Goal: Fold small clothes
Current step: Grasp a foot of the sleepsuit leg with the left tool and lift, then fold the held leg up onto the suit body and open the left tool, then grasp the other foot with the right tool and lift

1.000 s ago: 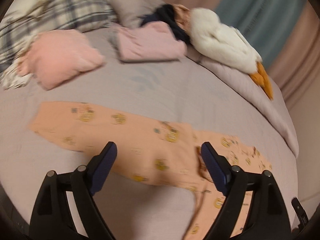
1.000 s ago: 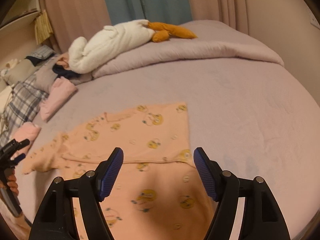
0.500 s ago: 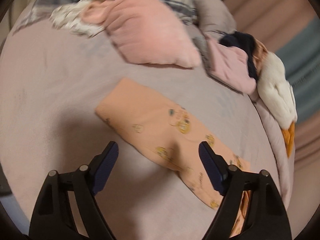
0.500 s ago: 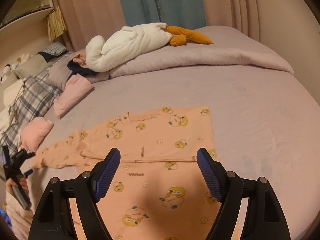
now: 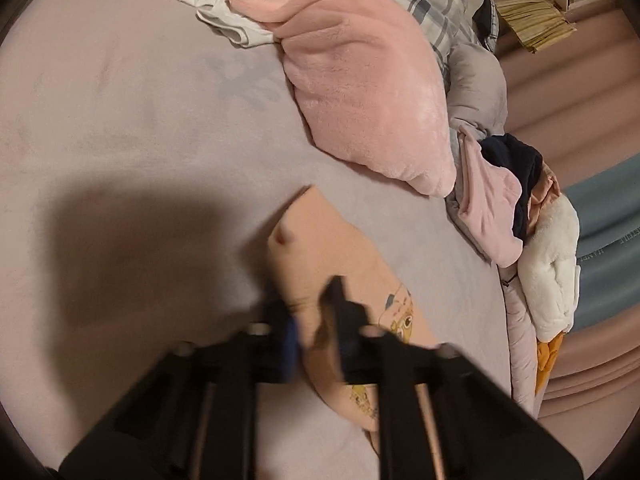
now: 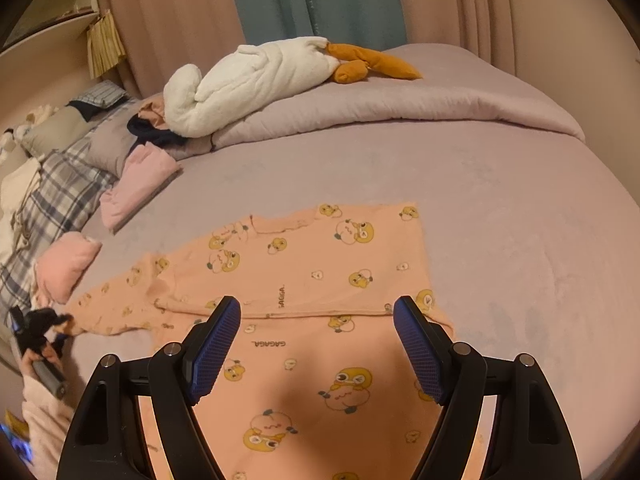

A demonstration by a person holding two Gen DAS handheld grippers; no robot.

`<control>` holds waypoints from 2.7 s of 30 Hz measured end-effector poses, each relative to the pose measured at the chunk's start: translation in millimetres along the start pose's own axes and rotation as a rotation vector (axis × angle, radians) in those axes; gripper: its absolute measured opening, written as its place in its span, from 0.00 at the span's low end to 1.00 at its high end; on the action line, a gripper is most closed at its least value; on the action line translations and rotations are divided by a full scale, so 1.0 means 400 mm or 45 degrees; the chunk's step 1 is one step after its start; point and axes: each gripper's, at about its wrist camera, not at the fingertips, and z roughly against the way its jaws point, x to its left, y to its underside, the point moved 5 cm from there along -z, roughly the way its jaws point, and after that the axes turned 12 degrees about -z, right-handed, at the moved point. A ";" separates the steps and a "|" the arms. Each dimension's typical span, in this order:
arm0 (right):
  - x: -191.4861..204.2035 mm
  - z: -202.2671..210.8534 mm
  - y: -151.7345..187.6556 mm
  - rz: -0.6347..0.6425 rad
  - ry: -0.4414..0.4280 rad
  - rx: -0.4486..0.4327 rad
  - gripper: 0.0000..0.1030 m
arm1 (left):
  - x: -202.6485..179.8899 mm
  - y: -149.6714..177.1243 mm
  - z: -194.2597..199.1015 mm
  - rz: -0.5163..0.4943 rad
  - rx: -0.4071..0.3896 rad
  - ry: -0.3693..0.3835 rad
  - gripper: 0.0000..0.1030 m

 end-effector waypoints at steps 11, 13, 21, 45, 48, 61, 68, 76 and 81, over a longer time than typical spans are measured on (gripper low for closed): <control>-0.002 -0.002 -0.001 -0.007 -0.011 0.004 0.76 | -0.198 -0.010 0.123 -0.279 -0.183 0.164 0.04; -0.005 0.001 -0.002 -0.014 -0.019 -0.002 0.76 | -0.250 0.001 0.132 -0.340 -0.175 0.203 0.04; -0.025 0.010 0.000 -0.049 -0.022 -0.010 0.76 | -0.453 0.119 0.168 -0.586 -0.115 0.352 0.05; -0.131 0.004 0.014 -0.187 0.000 0.016 0.76 | -0.737 0.664 0.051 -1.281 0.337 0.501 0.05; -0.142 -0.002 0.017 -0.193 0.006 0.027 0.76 | -0.735 0.706 0.014 -1.328 0.387 0.459 0.06; -0.147 -0.011 0.011 -0.193 0.001 0.064 0.76 | -0.725 0.722 0.103 -1.327 0.479 0.580 0.69; -0.047 -0.046 -0.007 -0.079 -0.120 0.146 0.76 | -0.653 0.573 0.172 -1.241 0.325 0.402 0.69; 0.122 -0.202 0.043 0.000 -0.278 0.386 0.76 | -0.524 0.466 0.182 -1.141 0.242 0.229 0.69; 0.190 -0.306 0.086 0.046 -0.242 0.494 0.76 | -0.465 0.435 0.186 -1.107 0.224 0.162 0.69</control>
